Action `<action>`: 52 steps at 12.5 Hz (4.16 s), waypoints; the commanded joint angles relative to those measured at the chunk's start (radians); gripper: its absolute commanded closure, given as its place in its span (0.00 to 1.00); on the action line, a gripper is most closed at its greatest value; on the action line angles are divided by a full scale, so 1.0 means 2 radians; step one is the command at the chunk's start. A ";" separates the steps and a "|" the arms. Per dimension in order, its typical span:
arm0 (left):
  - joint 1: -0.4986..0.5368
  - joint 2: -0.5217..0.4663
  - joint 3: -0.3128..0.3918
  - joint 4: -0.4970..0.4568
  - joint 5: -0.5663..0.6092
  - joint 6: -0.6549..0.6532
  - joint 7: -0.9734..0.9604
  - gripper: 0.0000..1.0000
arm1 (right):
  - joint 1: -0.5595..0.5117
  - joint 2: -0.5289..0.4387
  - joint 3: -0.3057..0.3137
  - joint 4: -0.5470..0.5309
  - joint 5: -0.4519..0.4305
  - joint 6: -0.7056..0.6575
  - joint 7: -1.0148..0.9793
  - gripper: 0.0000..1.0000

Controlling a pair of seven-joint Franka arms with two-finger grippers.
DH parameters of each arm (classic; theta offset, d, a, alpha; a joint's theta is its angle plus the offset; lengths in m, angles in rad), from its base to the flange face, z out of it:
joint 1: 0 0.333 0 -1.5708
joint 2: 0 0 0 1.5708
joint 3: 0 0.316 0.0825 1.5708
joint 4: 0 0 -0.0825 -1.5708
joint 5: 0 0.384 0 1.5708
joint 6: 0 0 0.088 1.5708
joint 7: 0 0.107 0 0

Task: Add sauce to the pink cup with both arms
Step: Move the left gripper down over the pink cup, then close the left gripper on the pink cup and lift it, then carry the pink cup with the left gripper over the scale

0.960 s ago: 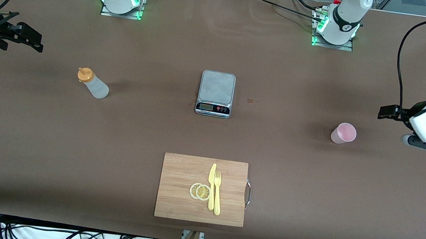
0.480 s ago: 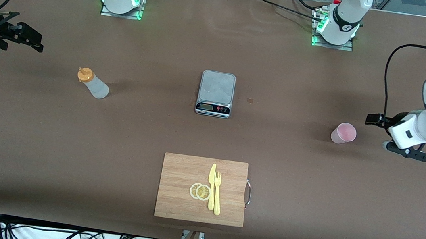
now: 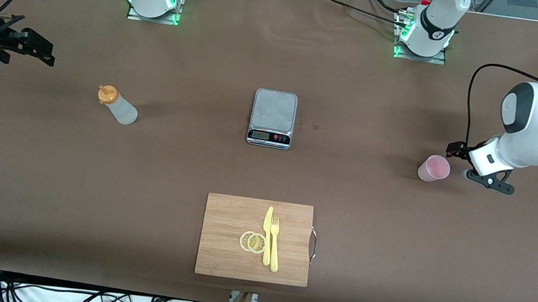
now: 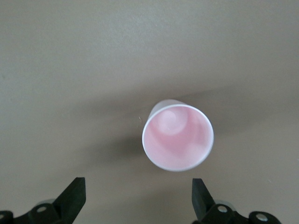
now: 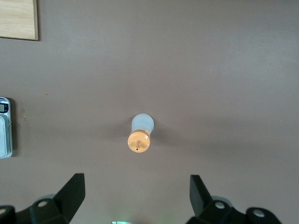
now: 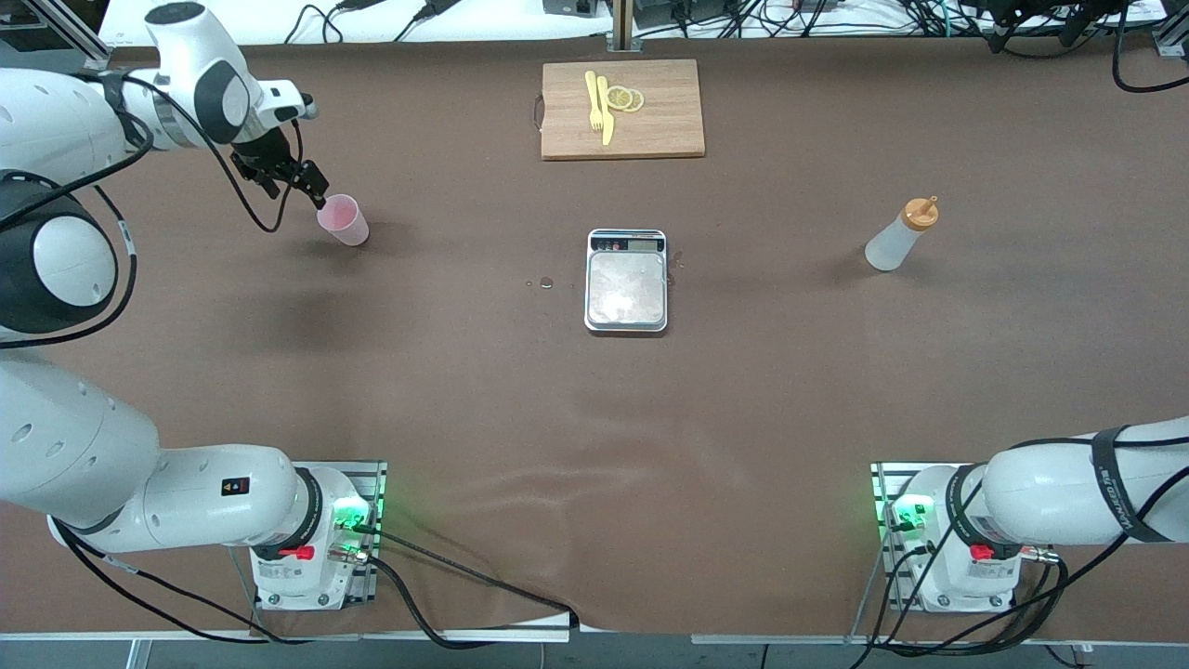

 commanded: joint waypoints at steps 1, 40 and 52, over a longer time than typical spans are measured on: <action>0.004 0.018 -0.003 -0.022 0.009 0.062 0.010 0.00 | 0.001 0.000 0.001 0.000 -0.002 0.003 0.006 0.01; -0.061 0.064 -0.200 0.157 0.001 -0.095 -0.158 1.00 | -0.001 0.002 0.001 0.000 -0.002 0.001 0.007 0.01; -0.233 0.207 -0.200 0.301 0.007 -0.088 -0.383 1.00 | -0.001 0.002 0.001 0.000 -0.002 0.002 0.007 0.01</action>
